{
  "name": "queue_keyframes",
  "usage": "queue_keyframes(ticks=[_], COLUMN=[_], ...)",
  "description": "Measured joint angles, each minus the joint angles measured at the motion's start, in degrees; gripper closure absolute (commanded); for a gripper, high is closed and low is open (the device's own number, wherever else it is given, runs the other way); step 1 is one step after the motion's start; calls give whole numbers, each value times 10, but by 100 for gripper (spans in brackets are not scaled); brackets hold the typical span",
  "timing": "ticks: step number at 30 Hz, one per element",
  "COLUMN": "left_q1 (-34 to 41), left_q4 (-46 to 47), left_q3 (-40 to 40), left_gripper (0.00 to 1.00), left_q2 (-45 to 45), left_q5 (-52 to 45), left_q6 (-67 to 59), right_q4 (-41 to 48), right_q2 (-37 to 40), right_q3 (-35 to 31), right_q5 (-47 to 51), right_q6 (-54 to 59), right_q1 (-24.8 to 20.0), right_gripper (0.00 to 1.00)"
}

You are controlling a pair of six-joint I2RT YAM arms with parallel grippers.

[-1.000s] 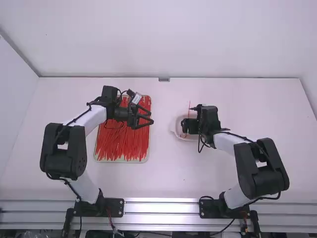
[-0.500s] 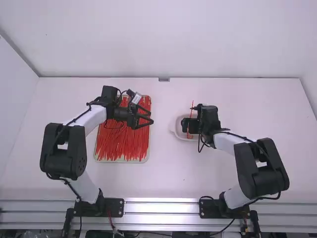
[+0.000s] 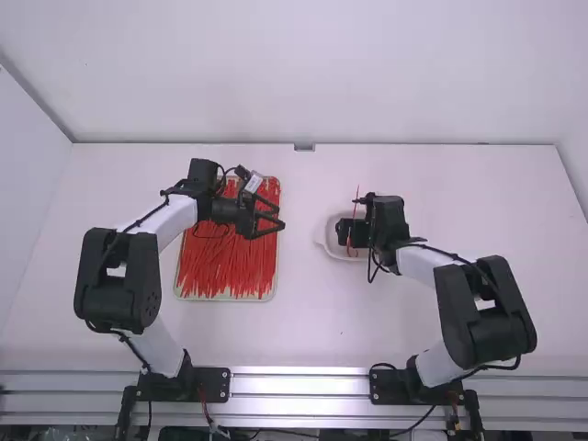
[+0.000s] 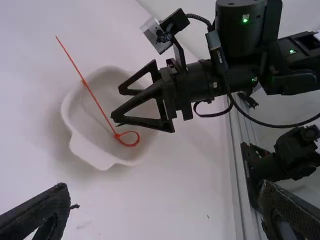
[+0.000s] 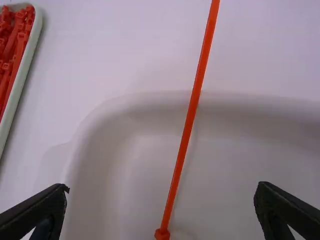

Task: Fasten the cable tie

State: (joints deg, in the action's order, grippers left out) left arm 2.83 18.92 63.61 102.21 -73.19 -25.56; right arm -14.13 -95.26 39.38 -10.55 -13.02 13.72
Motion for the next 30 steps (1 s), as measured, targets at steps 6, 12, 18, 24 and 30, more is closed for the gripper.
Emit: queue_keyframes(ticks=[6, 12, 18, 24, 30], left_q1=[0, 0, 0, -5, -23], left_q4=[-4, -9, -18, 2, 44], left_q3=[0, 0, 0, 4, 24], left_gripper=[1, 1, 1, 1, 1], left_q2=[0, 0, 0, -2, -55], left_q5=[0, 0, 0, 23, 79], left_q6=[0, 0, 0, 3, 11], right_q4=[26, 86, 141, 192, 228], right_q2=[23, 111, 183, 237, 277], right_q3=[5, 5, 5, 5, 5], right_q5=[0, 12, 46, 59, 65], right_q6=[1, 2, 1, 2, 1], right_q1=[0, 0, 8, 17, 17], right_gripper=[0, 0, 0, 0, 0])
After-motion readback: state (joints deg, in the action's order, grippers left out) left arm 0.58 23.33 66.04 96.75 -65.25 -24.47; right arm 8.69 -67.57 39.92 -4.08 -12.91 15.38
